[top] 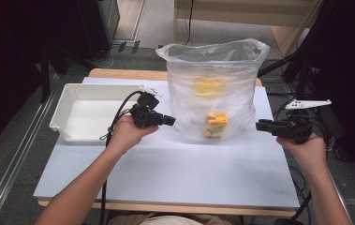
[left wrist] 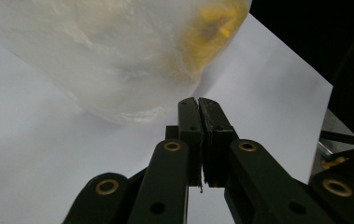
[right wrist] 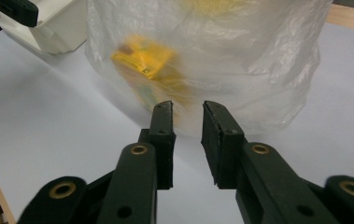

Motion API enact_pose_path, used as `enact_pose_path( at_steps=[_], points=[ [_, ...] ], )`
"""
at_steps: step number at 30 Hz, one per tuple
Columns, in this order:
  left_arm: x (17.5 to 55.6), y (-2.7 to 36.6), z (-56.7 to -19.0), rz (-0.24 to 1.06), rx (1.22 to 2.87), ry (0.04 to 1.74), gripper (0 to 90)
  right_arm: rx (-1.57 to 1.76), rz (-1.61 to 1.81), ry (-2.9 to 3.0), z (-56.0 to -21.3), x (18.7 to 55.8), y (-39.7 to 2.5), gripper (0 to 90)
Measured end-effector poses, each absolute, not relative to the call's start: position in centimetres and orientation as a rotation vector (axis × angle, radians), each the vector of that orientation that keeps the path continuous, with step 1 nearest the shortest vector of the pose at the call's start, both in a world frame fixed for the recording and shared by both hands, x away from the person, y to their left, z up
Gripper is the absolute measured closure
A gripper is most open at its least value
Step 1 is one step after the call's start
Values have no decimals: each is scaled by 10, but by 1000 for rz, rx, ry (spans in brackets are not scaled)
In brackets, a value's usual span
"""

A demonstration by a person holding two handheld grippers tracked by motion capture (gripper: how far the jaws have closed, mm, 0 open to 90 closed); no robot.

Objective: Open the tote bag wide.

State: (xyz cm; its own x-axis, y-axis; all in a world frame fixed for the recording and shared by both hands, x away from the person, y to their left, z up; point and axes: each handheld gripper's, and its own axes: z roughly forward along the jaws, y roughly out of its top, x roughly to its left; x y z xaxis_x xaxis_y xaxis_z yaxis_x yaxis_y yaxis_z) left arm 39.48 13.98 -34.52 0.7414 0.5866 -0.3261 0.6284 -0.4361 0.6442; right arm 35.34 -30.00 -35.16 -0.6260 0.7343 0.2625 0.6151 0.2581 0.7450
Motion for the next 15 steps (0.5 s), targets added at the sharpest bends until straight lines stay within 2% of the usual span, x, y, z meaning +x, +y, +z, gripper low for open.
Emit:
enact_pose_path(
  at_steps=[2, 6, 15],
  points=[
    [397, 137, -340, -48, 2148, 920, 900, 1314, 1282, 2393, -346, 359, -303, 833],
    [400, 130, -326, 0, 2138, 935, 900, 1311, 1267, 2393, -340, 364, -306, 894],
    [416, 111, -300, 76, 2109, 971, 900, 1317, 1237, 2364, -323, 383, -313, 900]
  ],
)
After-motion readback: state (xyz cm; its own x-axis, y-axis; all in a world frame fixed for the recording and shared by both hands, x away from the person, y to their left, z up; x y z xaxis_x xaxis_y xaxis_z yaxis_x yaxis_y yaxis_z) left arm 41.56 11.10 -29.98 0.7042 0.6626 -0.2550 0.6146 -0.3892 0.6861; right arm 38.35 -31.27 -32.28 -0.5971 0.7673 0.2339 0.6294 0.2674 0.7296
